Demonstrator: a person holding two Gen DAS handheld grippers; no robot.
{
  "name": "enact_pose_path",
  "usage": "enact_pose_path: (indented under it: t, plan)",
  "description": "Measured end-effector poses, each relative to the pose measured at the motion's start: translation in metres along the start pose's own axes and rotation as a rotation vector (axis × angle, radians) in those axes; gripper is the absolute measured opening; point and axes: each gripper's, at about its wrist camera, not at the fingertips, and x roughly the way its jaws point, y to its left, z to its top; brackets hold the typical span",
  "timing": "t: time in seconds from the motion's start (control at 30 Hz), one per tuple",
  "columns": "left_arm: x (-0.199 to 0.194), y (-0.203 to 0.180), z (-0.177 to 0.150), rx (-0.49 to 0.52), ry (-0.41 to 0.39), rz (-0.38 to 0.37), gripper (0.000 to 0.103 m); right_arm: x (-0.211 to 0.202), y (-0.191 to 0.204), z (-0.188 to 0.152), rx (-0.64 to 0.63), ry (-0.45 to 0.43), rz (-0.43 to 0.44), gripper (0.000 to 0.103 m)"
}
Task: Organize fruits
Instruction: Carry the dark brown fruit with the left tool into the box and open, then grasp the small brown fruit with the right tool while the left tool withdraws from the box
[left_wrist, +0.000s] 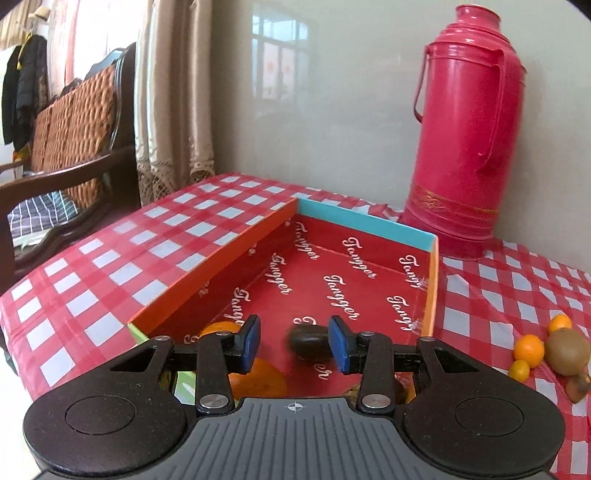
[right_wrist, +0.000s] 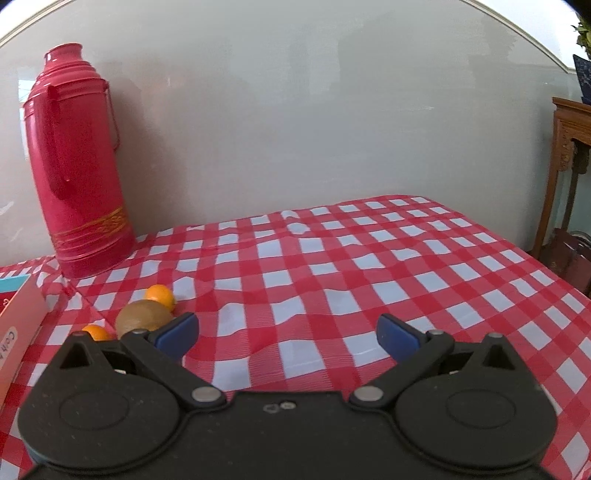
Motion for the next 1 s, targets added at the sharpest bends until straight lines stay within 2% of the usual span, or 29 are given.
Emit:
enact_pose_path:
  t: [0.27, 0.33, 0.37, 0.4, 0.47, 0.57, 0.67, 0.8, 0.93, 1.0]
  plan:
    - [-0.005, 0.018, 0.002, -0.038, -0.019, 0.017, 0.041, 0.004, 0.012, -0.002, -0.041, 0.019, 0.087, 0.097]
    - [-0.007, 0.025, 0.004, -0.050, -0.023, 0.025, 0.044, 0.005, 0.017, -0.003, -0.060, 0.026, 0.120, 0.097]
    - [-0.008, 0.028, 0.004, -0.055, -0.026, 0.030, 0.053, 0.006, 0.019, -0.004, -0.069, 0.029, 0.134, 0.097]
    - [-0.009, 0.032, 0.004, -0.060, -0.032, 0.041, 0.068, 0.007, 0.022, -0.004, -0.078, 0.033, 0.146, 0.097]
    - [-0.014, 0.037, 0.005, -0.062, -0.062, 0.078, 0.084, 0.009, 0.027, -0.005, -0.099, 0.043, 0.171, 0.093]
    - [-0.021, 0.045, 0.006, -0.053, -0.106, 0.104, 0.091, 0.013, 0.034, -0.006, -0.119, 0.067, 0.211, 0.086]
    - [-0.023, 0.056, 0.007, -0.064, -0.110, 0.132, 0.101, 0.018, 0.039, -0.006, -0.116, 0.098, 0.250, 0.079]
    - [-0.024, 0.079, 0.009, -0.110, -0.116, 0.175, 0.103, 0.026, 0.042, -0.006, -0.090, 0.137, 0.293, 0.072]
    - [-0.022, 0.104, 0.008, -0.157, -0.105, 0.211, 0.103, 0.034, 0.048, -0.007, -0.081, 0.167, 0.305, 0.060]
    - [-0.022, 0.116, 0.008, -0.185, -0.103, 0.232, 0.103, 0.038, 0.052, -0.009, -0.082, 0.178, 0.301, 0.058]
